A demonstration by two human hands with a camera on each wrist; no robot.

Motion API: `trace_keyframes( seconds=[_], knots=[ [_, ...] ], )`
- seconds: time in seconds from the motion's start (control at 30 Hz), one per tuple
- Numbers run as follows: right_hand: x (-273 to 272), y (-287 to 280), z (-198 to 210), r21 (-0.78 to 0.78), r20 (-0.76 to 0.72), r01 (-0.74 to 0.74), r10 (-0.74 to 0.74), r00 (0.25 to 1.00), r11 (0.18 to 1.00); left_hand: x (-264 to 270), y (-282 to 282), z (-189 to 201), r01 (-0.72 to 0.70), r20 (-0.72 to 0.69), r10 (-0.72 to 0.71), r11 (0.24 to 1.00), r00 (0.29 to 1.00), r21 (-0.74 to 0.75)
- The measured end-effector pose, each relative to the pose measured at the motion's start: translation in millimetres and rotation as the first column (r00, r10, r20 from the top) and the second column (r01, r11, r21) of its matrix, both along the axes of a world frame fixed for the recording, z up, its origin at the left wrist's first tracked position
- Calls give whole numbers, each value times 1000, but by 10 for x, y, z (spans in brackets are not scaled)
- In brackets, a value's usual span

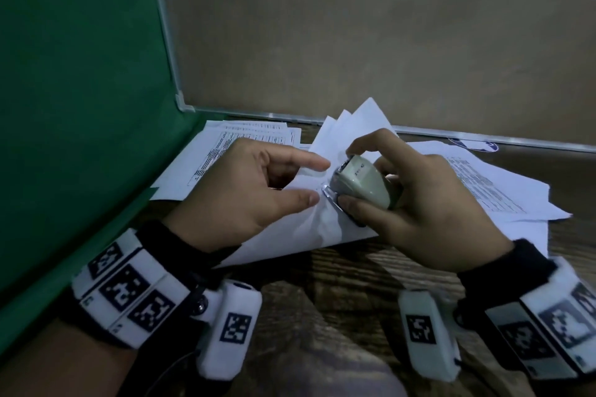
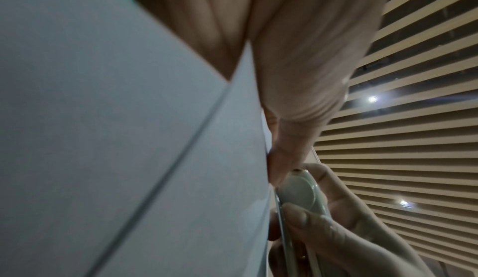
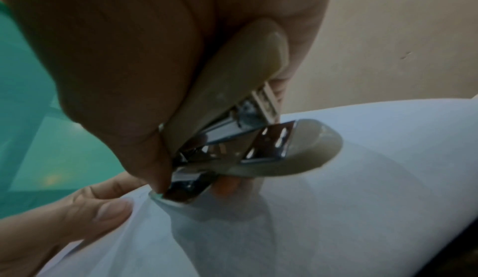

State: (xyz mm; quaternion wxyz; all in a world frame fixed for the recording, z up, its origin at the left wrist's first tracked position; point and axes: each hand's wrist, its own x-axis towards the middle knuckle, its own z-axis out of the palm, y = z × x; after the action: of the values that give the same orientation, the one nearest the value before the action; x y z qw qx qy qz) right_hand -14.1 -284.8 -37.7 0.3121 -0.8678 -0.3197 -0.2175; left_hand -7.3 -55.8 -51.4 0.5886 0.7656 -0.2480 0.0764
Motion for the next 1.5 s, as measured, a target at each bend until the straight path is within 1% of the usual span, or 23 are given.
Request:
trace_keyframes(
  seconds=[0.23, 0.37, 0.53, 0.73, 0.87, 1.03, 1.27, 1.5],
  knots=[
    [1, 1, -4, 2, 3, 42, -42, 999, 999, 9, -6, -13, -41, -4, 41, 999, 999, 5],
    [10, 4, -23, 17, -14, 37, -36, 999, 999, 12, -13, -35, -28, -10, 28, 999, 1000, -14],
    [15, 10, -37, 22, -13, 35, -35, 999, 999, 19, -16, -56, -65, -30, 64, 997, 998, -42],
    [-25, 50, -20, 21, -14, 35, -35, 999, 999, -10, -76, -81, -54, -32, 54, 998, 998, -19],
    [-21, 23, -11, 13, -17, 41, -41, 999, 999, 22, 3, -46, -57, -34, 55, 997, 998, -47],
    [3, -1, -21, 19, -21, 54, -54, 998, 998, 4, 12, -24, -39, -34, 38, 999, 999, -36],
    [-44, 30, 6, 1, -11, 39, -39, 999, 999, 2, -30, -39, -75, -22, 75, 997, 997, -29],
    [-56, 41, 13, 40, -40, 33, -32, 999, 999, -22, -52, -18, -35, -25, 33, 998, 999, -55]
  ],
)
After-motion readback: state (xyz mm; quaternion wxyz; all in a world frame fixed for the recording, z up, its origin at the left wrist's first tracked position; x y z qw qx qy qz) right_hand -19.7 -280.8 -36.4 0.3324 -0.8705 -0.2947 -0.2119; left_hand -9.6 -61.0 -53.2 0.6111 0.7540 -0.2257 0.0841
